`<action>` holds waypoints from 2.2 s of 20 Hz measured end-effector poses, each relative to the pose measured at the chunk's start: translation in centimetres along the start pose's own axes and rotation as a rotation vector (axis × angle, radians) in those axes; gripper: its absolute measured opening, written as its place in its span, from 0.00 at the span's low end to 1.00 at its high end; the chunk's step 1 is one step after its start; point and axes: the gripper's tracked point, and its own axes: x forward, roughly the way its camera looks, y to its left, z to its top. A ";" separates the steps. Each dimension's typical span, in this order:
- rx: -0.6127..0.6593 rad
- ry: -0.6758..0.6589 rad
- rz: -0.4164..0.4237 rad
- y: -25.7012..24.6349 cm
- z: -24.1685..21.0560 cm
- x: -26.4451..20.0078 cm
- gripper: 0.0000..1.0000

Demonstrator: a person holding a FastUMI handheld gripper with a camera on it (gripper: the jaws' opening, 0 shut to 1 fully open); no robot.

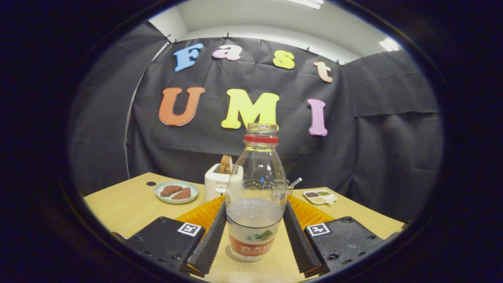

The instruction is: Take the bottle from table, then pour the juice into the cup, finally place the bottle on the coaster

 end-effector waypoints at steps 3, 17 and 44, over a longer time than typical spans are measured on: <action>0.019 0.002 0.016 0.5 -1.3 1.5 0.83; 0.026 0.109 0.042 1.4 -8.8 5.9 0.83; 0.043 0.044 0.068 0.0 -4.1 1.0 1.00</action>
